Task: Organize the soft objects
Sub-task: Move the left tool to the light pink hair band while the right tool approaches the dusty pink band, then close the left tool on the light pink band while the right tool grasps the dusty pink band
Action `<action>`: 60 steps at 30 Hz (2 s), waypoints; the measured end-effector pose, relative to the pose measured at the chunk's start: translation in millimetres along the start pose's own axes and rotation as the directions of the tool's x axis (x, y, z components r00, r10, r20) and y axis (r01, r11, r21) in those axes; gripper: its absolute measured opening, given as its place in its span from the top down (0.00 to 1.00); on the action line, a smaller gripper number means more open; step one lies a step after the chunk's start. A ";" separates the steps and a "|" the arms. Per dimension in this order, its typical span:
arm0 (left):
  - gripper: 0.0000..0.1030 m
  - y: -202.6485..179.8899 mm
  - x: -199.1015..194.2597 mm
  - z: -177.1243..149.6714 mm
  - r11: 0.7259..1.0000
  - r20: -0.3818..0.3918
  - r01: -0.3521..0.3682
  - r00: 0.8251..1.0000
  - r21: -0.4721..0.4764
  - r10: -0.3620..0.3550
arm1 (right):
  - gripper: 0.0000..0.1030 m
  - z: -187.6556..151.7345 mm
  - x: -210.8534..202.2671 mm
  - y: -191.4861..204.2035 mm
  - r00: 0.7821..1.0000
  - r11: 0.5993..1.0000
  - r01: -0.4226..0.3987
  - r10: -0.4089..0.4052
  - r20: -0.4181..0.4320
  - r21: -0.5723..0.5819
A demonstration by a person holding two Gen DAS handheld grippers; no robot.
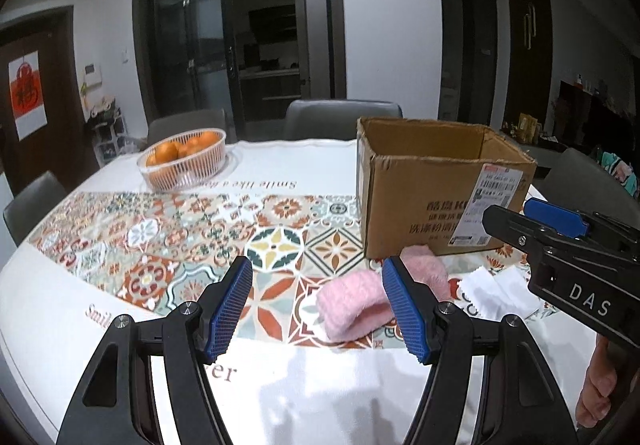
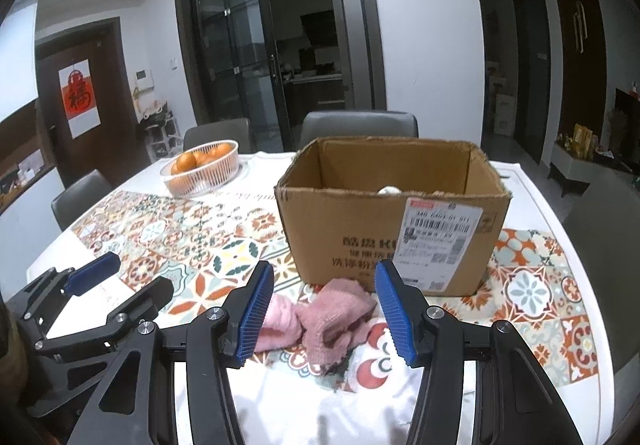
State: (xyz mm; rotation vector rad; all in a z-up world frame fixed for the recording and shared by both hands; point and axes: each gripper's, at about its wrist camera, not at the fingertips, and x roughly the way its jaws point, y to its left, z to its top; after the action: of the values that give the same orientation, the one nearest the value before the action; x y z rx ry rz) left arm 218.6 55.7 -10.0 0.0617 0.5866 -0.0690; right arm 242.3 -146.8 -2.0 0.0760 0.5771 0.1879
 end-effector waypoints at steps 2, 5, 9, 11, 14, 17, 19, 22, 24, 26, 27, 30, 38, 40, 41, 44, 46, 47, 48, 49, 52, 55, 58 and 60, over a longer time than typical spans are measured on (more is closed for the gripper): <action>0.35 0.9 4.3 -3.8 1.000 -0.014 0.001 1.000 -0.014 -0.002 | 0.47 -3.1 5.2 0.5 1.000 1.000 -0.001 0.001 -0.011 -0.001; 0.35 2.5 12.3 -8.1 1.000 -0.034 0.000 0.999 -0.025 -0.001 | 0.47 -6.3 12.9 0.6 1.000 1.000 -0.002 0.002 -0.027 0.004; 0.35 5.1 24.7 -11.3 0.998 -0.060 0.014 0.998 -0.053 -0.017 | 0.47 -11.1 26.2 -0.8 0.999 1.000 -0.004 0.004 -0.052 0.009; 0.35 5.7 32.2 -12.7 0.998 -0.076 0.018 0.997 -0.068 -0.023 | 0.47 -13.1 31.5 -1.5 0.998 1.000 -0.006 0.007 -0.063 0.014; 0.35 6.6 43.5 -14.6 0.996 -0.098 0.025 0.995 -0.090 -0.033 | 0.47 -15.7 42.2 -4.6 0.997 1.000 -0.001 0.003 -0.081 0.019; 0.35 7.3 54.1 -15.8 0.993 -0.118 0.035 0.992 -0.112 -0.048 | 0.47 -17.6 53.5 -8.6 0.995 0.999 -0.003 0.006 -0.103 0.034; 0.35 7.8 62.2 -16.0 0.991 -0.134 0.047 0.989 -0.128 -0.064 | 0.47 -18.7 60.7 -9.7 0.993 0.999 -0.006 0.011 -0.116 0.040; 0.35 7.1 73.2 -15.9 0.988 -0.156 0.063 0.984 -0.143 -0.086 | 0.47 -22.0 70.5 -11.8 0.990 0.999 -0.007 0.014 -0.138 0.047; 0.35 6.0 79.0 -16.1 0.987 -0.165 0.067 0.982 -0.147 -0.091 | 0.47 -25.4 75.5 -12.0 0.988 0.998 -0.012 0.020 -0.153 0.054; 0.35 5.1 86.9 -17.6 0.985 -0.182 0.075 0.978 -0.156 -0.104 | 0.47 -28.5 80.4 -12.7 0.986 0.998 -0.015 0.025 -0.167 0.060; 0.35 5.1 90.8 -18.7 0.983 -0.191 0.078 0.975 -0.163 -0.110 | 0.47 -30.6 83.8 -12.9 0.984 0.998 -0.019 0.030 -0.177 0.064; 0.35 5.4 102.3 -22.7 0.980 -0.220 0.078 0.968 -0.181 -0.118 | 0.47 -35.3 92.6 -14.4 0.980 0.998 -0.011 0.025 -0.197 0.068; 0.37 3.9 125.9 -34.3 0.970 -0.276 0.088 0.949 -0.225 -0.150 | 0.47 -45.2 112.9 -20.3 0.969 0.996 0.002 0.019 -0.245 0.087; 0.37 3.1 130.6 -37.2 0.968 -0.286 0.094 0.945 -0.233 -0.160 | 0.49 -47.6 116.5 -21.3 0.967 0.996 0.003 0.020 -0.253 0.090; 0.37 2.9 132.7 -38.7 0.967 -0.291 0.096 0.942 -0.236 -0.164 | 0.49 -48.5 117.9 -21.2 0.967 0.996 0.003 0.020 -0.255 0.090; 0.44 2.7 137.5 -42.4 0.962 -0.302 0.110 0.935 -0.251 -0.186 | 0.55 -51.8 122.5 -18.5 0.962 0.997 -0.007 0.029 -0.271 0.082; 0.50 2.6 139.3 -43.7 0.958 -0.302 0.121 0.932 -0.260 -0.200 | 0.63 -53.9 124.4 -16.4 0.959 0.997 -0.017 0.037 -0.281 0.077; 0.54 2.1 139.9 -44.0 0.958 -0.302 0.124 0.931 -0.260 -0.203 | 0.64 -55.2 125.8 -14.6 0.958 0.997 -0.019 0.039 -0.284 0.073; 0.56 1.8 140.0 -44.2 0.957 -0.302 0.128 0.931 -0.259 -0.206 | 0.68 -56.1 126.7 -13.5 0.957 0.997 -0.020 0.040 -0.287 0.070; 0.58 1.3 139.9 -44.1 0.958 -0.300 0.128 0.932 -0.255 -0.204 | 0.74 -56.6 126.5 -13.5 0.957 0.997 -0.023 0.043 -0.288 0.071; 0.67 -0.9 137.8 -42.0 0.964 -0.293 0.126 0.936 -0.235 -0.194 | 0.83 -57.2 126.2 -13.3 0.956 0.997 -0.026 0.046 -0.289 0.070; 0.74 -2.2 133.3 -38.9 0.970 -0.281 0.121 0.943 -0.209 -0.178 | 0.86 -55.0 122.0 -13.6 0.960 0.997 -0.025 0.044 -0.278 0.075; 0.75 -2.0 125.2 -34.6 0.972 -0.257 0.122 0.951 -0.201 -0.172 | 0.87 -51.8 116.2 -14.9 0.963 0.997 -0.021 0.040 -0.265 0.076; 0.75 -2.6 120.0 -31.8 0.975 -0.243 0.118 0.956 -0.190 -0.163 | 0.87 -49.2 111.8 -15.3 0.966 0.997 -0.021 0.040 -0.256 0.078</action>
State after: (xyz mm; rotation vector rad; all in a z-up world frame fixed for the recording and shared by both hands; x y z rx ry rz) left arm 300.5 49.9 -103.0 -0.1438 0.8550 -0.1494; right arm 309.5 -138.7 -104.8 0.1342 0.8429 0.2075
